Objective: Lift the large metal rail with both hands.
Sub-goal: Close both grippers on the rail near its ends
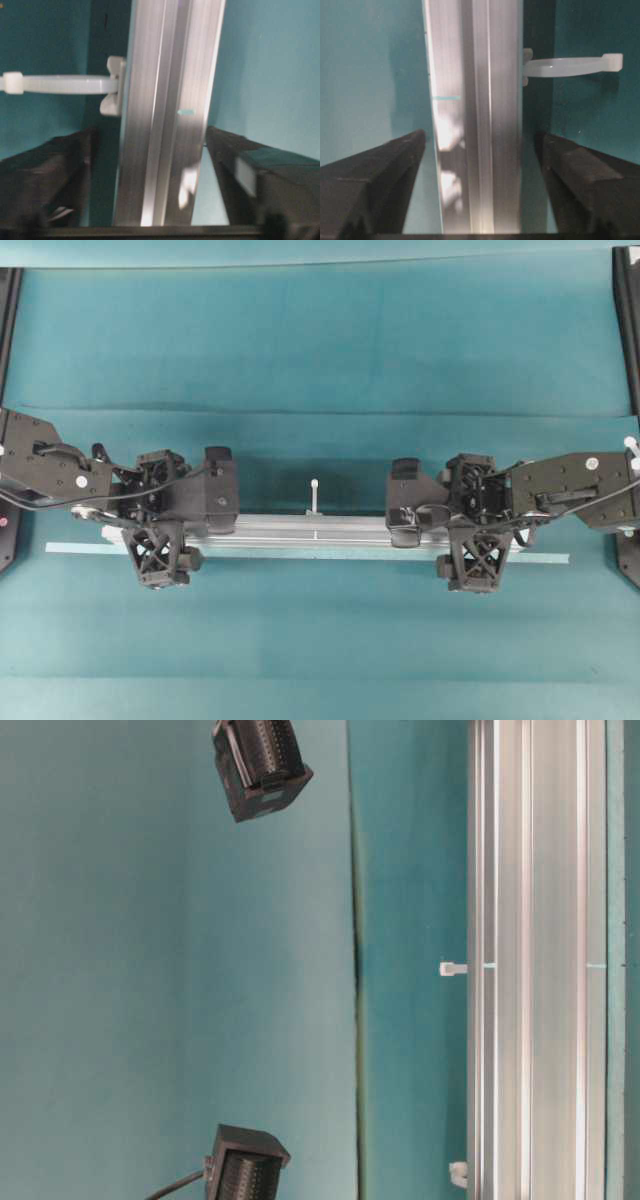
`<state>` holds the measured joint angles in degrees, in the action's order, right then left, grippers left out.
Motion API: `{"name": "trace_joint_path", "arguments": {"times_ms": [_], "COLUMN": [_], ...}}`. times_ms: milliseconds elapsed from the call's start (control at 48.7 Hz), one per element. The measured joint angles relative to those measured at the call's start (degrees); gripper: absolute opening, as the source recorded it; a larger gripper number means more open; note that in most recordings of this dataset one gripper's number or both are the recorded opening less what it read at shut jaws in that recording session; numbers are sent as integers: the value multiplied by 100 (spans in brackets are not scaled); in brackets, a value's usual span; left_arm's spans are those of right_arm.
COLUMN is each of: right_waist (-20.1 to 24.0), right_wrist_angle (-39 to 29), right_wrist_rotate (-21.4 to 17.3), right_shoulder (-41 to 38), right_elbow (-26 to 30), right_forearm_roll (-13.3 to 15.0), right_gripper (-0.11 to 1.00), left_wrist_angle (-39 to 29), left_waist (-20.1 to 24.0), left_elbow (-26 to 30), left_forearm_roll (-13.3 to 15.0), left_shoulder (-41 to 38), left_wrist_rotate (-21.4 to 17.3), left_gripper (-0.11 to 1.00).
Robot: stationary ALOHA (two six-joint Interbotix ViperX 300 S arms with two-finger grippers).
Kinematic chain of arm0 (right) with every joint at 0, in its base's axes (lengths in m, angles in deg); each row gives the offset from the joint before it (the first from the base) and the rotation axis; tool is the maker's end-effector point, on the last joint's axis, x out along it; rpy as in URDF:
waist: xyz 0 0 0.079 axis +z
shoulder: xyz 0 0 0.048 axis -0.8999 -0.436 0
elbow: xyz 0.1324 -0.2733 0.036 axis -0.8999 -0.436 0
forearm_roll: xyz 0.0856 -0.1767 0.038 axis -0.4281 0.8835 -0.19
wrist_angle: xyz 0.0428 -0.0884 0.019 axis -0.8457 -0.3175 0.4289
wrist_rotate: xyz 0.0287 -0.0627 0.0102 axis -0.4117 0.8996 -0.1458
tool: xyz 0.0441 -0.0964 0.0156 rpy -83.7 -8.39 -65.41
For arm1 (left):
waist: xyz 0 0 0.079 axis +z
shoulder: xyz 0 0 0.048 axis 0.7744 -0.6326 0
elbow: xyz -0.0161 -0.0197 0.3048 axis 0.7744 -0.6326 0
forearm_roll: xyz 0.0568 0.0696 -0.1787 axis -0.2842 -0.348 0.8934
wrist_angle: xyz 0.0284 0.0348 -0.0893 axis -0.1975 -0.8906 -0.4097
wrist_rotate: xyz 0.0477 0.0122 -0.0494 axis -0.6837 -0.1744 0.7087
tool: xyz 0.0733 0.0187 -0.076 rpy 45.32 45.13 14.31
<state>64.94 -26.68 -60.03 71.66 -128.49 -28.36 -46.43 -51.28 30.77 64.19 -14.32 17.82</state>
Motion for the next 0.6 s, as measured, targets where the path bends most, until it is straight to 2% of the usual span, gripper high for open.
{"name": "trace_joint_path", "arguments": {"times_ms": [103, 144, 595], "right_waist": [-9, -18, -9], "right_wrist_angle": [0, 0, 9], "right_wrist_rotate": [-167, -229, -299], "right_shoulder": [0, 0, 0], "right_elbow": [0, 9, 0], "right_forearm_roll": [-18, -9, -9], "right_gripper": [45, 39, 40], "left_wrist_angle": [26, 26, 26], "left_waist": [-26, -44, -62], "left_elbow": [0, 9, 0], "left_forearm_roll": [0, -18, -35], "left_shoulder": [0, 0, 0], "left_wrist_rotate": [0, -26, -44], "left_gripper": [42, 37, 37]}}
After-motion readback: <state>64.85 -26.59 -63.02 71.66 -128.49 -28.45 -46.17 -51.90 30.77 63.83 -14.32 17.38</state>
